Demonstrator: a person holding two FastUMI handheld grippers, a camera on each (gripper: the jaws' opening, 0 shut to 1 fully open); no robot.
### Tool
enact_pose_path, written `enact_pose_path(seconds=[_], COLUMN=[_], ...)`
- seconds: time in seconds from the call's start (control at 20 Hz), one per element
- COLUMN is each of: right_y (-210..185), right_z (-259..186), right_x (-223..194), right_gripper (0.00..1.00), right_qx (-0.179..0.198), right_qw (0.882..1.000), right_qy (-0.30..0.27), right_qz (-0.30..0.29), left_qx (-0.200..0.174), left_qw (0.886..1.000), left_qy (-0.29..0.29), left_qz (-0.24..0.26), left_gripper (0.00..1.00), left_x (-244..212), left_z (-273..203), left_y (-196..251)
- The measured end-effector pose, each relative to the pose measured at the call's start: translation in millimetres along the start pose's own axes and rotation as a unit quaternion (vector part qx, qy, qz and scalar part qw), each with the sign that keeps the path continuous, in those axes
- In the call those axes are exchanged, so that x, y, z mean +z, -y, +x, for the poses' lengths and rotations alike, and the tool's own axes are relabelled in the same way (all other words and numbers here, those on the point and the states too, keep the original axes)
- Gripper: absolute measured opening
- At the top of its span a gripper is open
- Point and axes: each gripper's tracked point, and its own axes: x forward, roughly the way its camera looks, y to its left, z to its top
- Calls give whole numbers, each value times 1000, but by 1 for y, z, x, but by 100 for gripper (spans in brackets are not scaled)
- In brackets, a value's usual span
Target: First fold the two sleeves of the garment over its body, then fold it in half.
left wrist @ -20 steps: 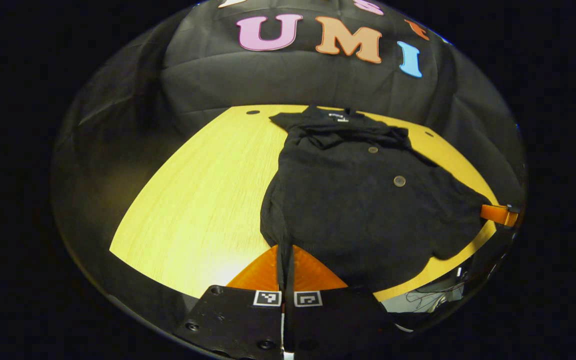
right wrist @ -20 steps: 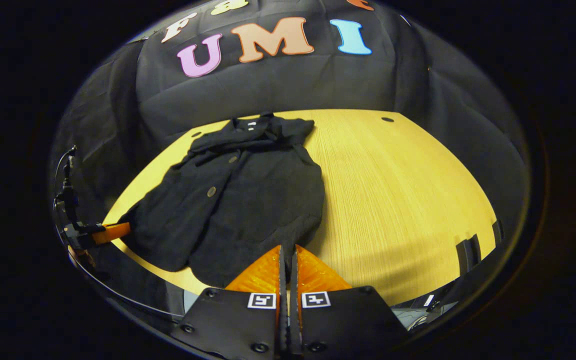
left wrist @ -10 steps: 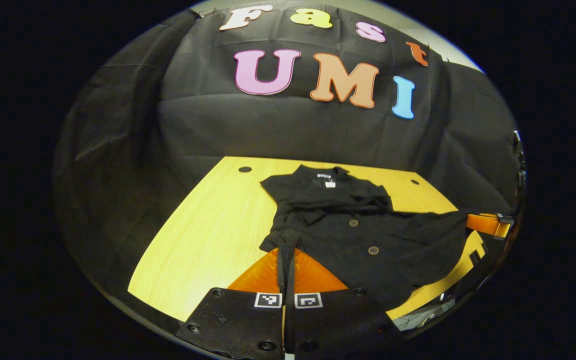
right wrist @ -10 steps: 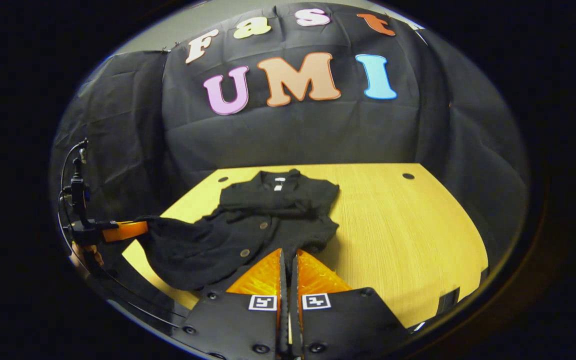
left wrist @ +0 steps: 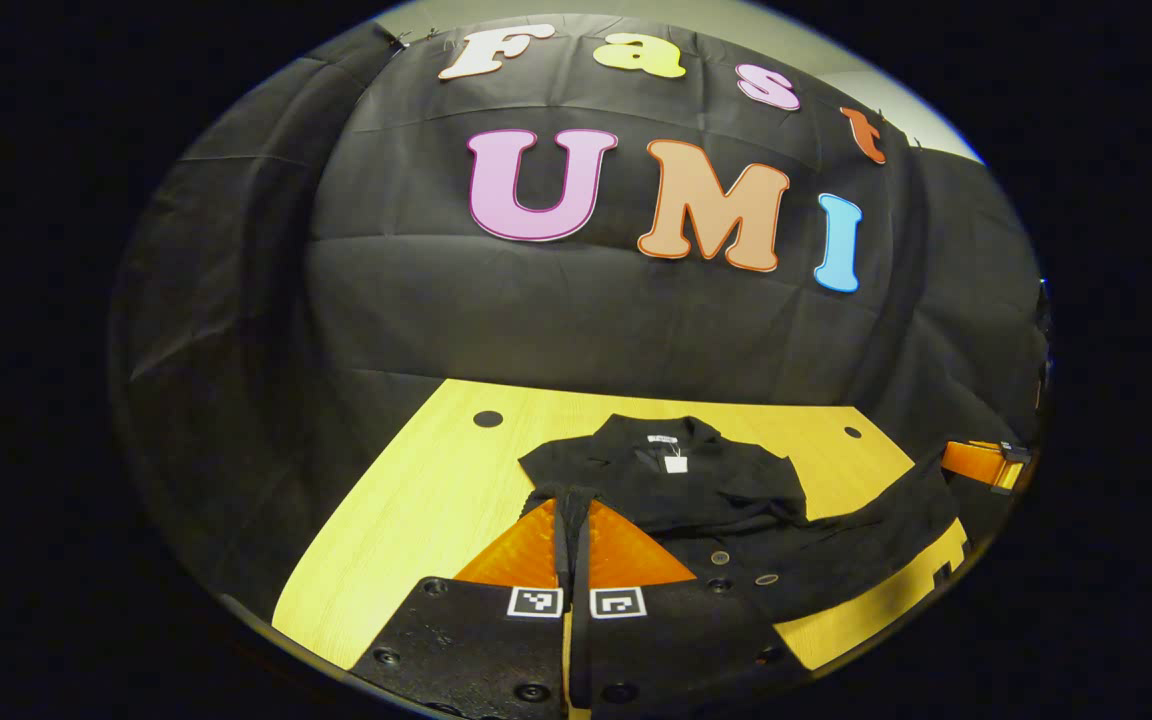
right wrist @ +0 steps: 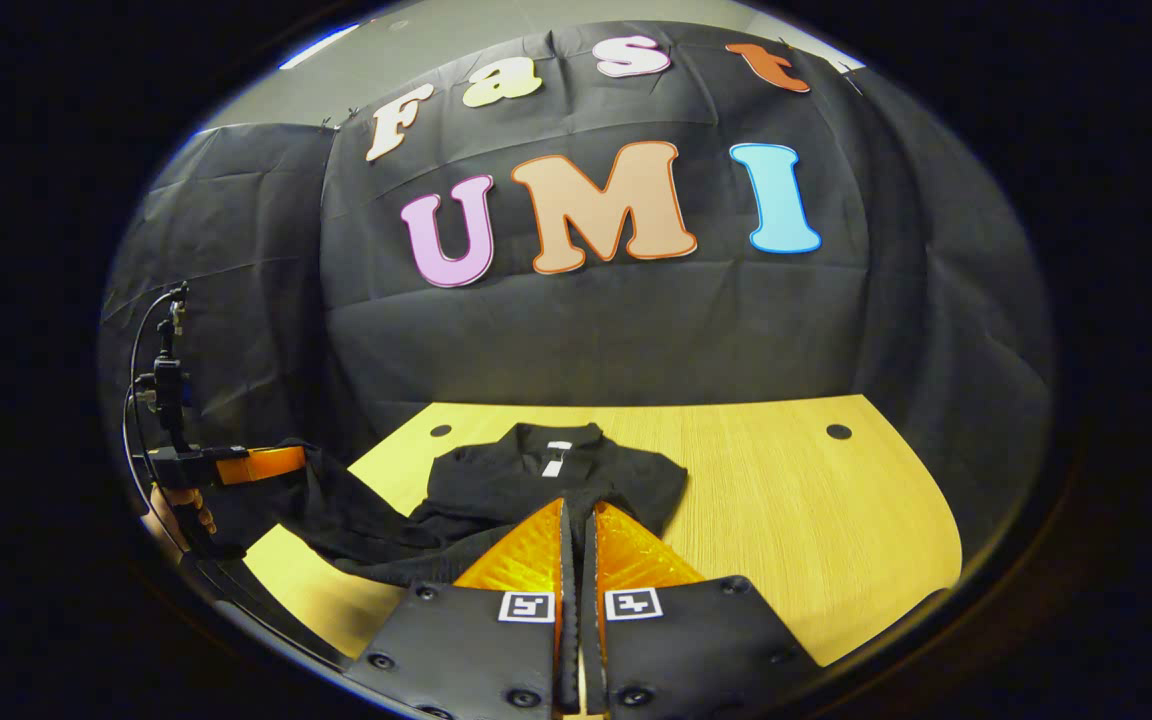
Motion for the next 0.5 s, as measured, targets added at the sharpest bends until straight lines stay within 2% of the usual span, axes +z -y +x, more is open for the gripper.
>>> enact_pose_path(seconds=[0.2,0.5], right_y=[9,31], right_z=[30,86], right_x=[26,56], right_gripper=[4,4], right_qx=[1,-2], right_qw=[1000,1000], right_qy=[9,9], right_qz=[2,-6], left_qx=[2,11], left_qw=[1000,1000], left_qy=[16,6], left_qz=[11,18], left_gripper=[0,0], left_x=[23,40], left_z=[33,89], left_y=[0,-2])
